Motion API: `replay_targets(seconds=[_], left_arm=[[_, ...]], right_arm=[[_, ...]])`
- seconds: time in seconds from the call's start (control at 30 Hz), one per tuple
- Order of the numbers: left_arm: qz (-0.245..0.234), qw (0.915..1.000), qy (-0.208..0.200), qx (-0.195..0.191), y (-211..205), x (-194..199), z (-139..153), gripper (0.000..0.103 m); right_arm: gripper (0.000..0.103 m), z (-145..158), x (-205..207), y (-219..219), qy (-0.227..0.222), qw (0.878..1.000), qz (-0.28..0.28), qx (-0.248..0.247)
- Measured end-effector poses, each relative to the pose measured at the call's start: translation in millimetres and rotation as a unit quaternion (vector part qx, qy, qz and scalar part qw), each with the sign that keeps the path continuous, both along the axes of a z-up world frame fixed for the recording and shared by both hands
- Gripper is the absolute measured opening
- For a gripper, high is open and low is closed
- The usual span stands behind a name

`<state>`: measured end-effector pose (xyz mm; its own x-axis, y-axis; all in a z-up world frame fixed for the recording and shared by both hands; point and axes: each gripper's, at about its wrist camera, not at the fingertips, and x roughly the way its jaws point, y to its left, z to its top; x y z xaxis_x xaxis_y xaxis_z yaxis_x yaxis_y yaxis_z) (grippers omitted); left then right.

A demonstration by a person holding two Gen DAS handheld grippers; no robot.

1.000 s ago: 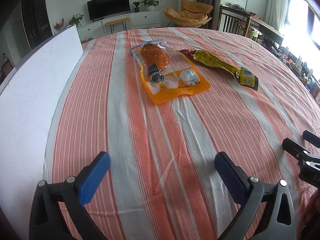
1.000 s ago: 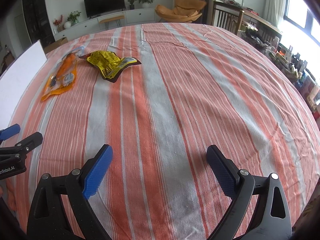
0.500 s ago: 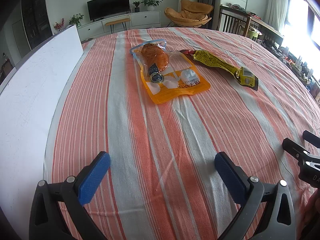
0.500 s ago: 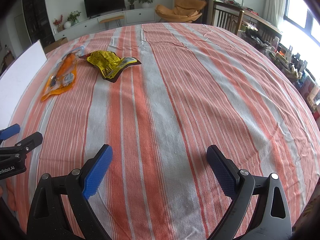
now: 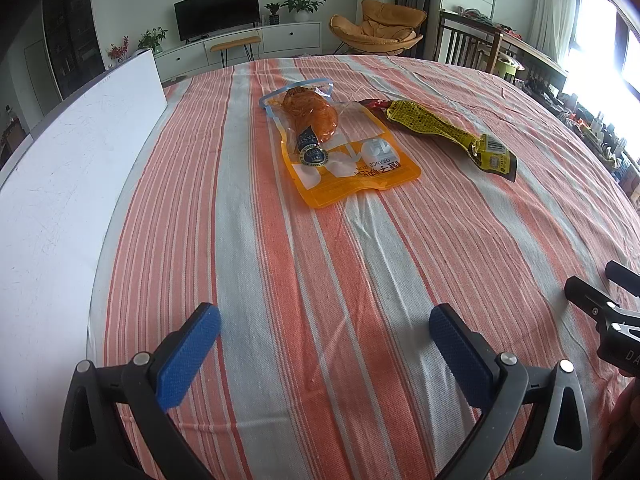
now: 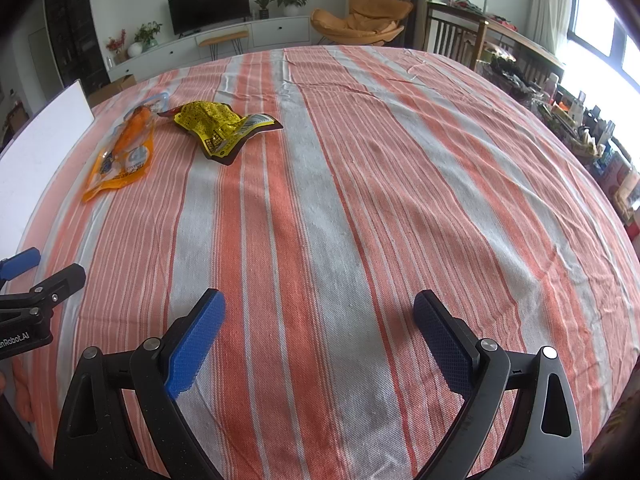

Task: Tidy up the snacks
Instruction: 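Move the left gripper over the orange-bordered clear pouch, then position left over the orange pouch while right moves to the yellow-red spicy pouch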

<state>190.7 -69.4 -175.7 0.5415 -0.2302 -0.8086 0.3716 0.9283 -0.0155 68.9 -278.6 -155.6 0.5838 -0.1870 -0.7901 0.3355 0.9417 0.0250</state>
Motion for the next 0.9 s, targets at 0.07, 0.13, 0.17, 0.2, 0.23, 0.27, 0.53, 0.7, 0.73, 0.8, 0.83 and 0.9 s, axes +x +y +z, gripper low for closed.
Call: replay_targets(seconds=[0.07, 0.13, 0.17, 0.2, 0.23, 0.27, 0.53, 0.7, 0.73, 0.8, 0.83, 0.9], left_arm=[[0.0, 1.0, 0.0, 0.0, 0, 0, 0, 0.103], [0.0, 1.0, 0.0, 0.001, -1, -1, 1, 0.103], [0.0, 1.0, 0.0, 0.001, -1, 0, 1, 0.103], [-0.002, 1.0, 0.002, 0.001, -1, 0, 1, 0.103], [-0.01, 0.9998, 0.016, 0.007, -2, 4, 2, 0.103], [-0.018, 0.9989, 0.041, 0.015, -5, 9, 4, 0.103], [0.046, 0.9819, 0.106, -0.151, 10, 106, 62, 0.103], [0.038, 0.9879, 0.127, -0.081, -39, 180, 41, 0.1], [0.046, 0.9886, 0.124, -0.073, -45, 191, 35, 0.099], [0.062, 0.9902, 0.118, -0.043, -53, 208, 19, 0.099], [0.07, 0.9904, 0.116, -0.026, -54, 214, 10, 0.1], [0.07, 0.9945, 0.073, -0.025, -53, 210, 7, 0.091]], right_arm=[[0.097, 0, 0, 0, 0.0, 1.0, 0.0, 0.001], [0.097, 0, 0, 0, 0.0, 1.0, 0.0, 0.0], [0.097, 0, 0, 0, 0.0, 1.0, 0.0, 0.0], [0.097, 0, 0, 0, 0.0, 1.0, 0.0, 0.0], [0.097, 0, 0, 0, 0.0, 1.0, 0.0, 0.0], [0.097, 0, 0, 0, 0.0, 1.0, 0.0, 0.0], [0.097, 0, 0, 0, 0.0, 1.0, 0.001, 0.001], [0.098, -1, -1, 0, 0.0, 1.0, 0.001, 0.002], [0.098, 0, 0, 0, 0.0, 1.0, 0.001, 0.002], [0.098, 0, 0, 0, 0.0, 1.0, 0.001, 0.002], [0.098, 0, 0, 0, 0.0, 1.0, 0.001, 0.002], [0.098, 0, 0, 0, 0.0, 1.0, 0.001, 0.002]])
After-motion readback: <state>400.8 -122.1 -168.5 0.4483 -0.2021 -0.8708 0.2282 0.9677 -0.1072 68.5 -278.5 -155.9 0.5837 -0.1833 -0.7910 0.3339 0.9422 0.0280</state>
